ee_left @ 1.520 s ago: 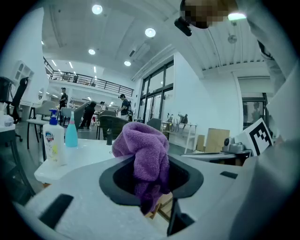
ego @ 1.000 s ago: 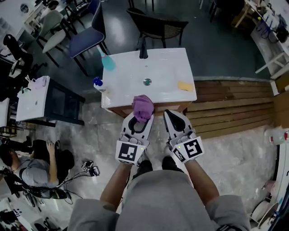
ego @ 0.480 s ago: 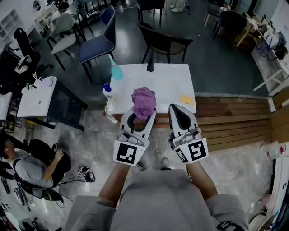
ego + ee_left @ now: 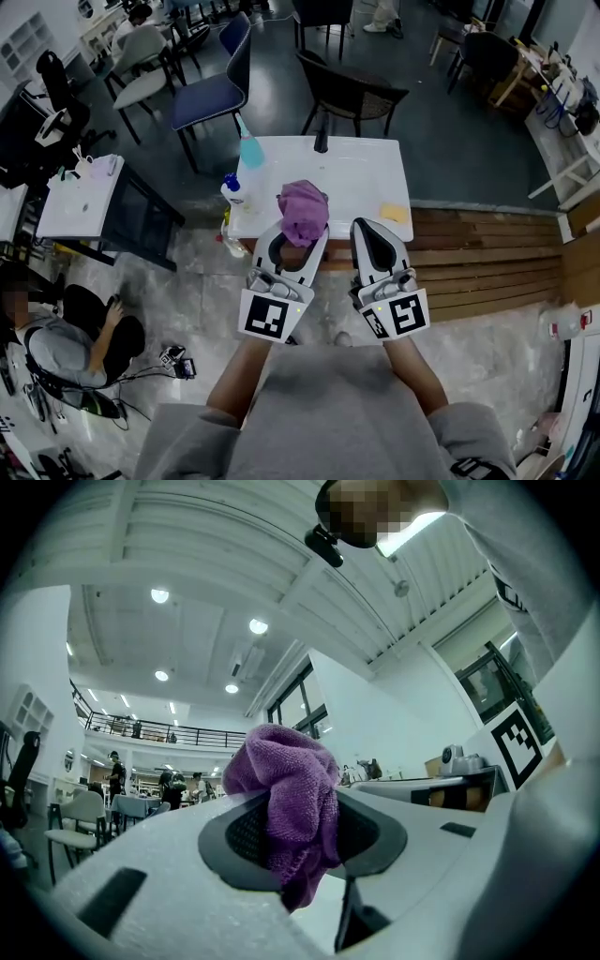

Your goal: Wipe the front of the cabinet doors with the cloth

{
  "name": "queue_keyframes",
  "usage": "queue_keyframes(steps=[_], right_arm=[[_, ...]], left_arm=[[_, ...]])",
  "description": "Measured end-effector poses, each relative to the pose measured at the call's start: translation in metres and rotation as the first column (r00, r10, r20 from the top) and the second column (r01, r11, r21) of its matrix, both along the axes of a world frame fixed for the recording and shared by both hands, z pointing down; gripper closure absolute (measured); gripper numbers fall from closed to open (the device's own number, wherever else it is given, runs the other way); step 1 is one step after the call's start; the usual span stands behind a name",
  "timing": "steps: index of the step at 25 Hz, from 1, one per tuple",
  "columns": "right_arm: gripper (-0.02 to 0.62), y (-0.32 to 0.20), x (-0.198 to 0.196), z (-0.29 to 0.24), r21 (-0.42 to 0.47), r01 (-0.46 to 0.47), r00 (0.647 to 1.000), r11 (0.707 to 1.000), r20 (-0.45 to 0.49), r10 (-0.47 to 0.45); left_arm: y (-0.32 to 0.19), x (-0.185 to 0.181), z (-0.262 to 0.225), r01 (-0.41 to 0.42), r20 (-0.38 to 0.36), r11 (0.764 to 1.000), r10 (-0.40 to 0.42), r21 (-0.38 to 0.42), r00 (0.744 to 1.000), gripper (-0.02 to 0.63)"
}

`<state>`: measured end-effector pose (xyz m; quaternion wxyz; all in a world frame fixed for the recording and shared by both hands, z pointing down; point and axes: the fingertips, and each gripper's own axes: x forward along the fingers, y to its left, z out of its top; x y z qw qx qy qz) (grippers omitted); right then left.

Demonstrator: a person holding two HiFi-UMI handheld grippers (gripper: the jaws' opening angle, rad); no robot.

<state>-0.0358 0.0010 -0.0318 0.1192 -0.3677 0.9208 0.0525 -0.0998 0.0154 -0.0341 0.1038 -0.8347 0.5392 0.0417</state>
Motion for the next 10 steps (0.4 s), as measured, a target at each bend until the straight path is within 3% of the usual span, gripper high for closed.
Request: queue_keyframes(steps=[10], right_arm=[[0.588, -0.005, -0.015, 0.007, -0.014, 0.011, 0.999, 1.000, 0.034, -0.010]], left_arm=[[0.001, -0.020, 0.011, 0.018, -0.010, 1.000, -0.018, -0.015, 1.000, 0.466]])
